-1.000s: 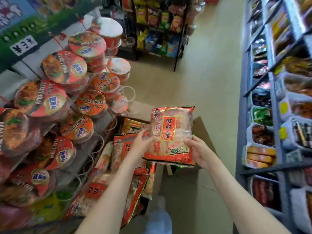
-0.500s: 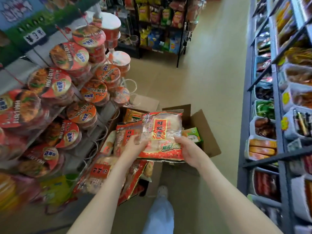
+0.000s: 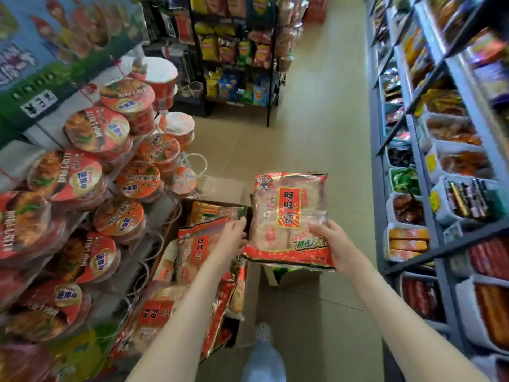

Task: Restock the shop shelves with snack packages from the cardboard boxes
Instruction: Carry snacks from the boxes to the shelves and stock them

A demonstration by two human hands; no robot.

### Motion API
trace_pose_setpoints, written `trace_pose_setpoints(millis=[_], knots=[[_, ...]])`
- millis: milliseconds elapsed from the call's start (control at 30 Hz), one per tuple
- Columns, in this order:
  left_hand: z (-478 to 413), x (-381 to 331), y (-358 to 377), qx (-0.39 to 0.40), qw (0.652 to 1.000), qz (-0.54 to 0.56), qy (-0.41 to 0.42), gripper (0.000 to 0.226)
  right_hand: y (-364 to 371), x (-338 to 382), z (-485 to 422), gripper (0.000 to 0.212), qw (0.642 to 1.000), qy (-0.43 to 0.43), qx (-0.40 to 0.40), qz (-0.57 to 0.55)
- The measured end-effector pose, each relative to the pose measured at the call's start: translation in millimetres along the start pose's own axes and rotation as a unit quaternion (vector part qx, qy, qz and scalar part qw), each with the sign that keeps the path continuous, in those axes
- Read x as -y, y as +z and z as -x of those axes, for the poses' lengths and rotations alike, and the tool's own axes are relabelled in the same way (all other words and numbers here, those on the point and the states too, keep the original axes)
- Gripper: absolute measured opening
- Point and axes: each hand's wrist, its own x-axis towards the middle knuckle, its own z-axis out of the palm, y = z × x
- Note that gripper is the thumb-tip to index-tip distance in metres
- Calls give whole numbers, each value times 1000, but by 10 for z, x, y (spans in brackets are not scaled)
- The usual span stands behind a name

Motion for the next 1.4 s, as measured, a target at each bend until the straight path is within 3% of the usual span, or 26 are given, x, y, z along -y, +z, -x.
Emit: trace_pose_setpoints(millis=[100,200,433,567,700,867,1000,1133,1233,1300,1400], knots=[[-67,-32,320,9,999,-48,1,39,-440,138,355,57,998,-35,-54,-8],[15,-175,950,76,991,-110,28,25,-1067,262,1015,36,985,-101,-138,-27],[725,-653,2454,207,962,-124,129,26,-2044,420,2574,21,923,-250,-289,-39],[1368,-837,3206,272,934,-118,199,27,-2344,402,3422,25,892,-318,-316,-60],[2060,-1062,3864,316,908,-55,268,21,-2512,389,4206,37,837,-392,-367,-100],[2837,-1417,4512,398,862,-34,311,13,-2761,507,5017,34,763,-445,-428,-192],[3164,-1648,4995,475,795,-77,370,20,-3037,549,5506,20,718,-450,-481,-224],[3436,-1753,5597,531,733,-158,394,18,-3441,553,5771,39,696,-427,-526,-237],[3680,-1726,6115,570,679,-227,404,6,-3776,501,5884,46,656,-436,-567,-241],[3807,-1674,6432,595,628,-278,417,24,-4002,427,6000,51,632,-437,-610,-194],[3978,-1543,6742,595,555,-374,444,24,-4227,263,6206,59,643,-392,-648,-115]])
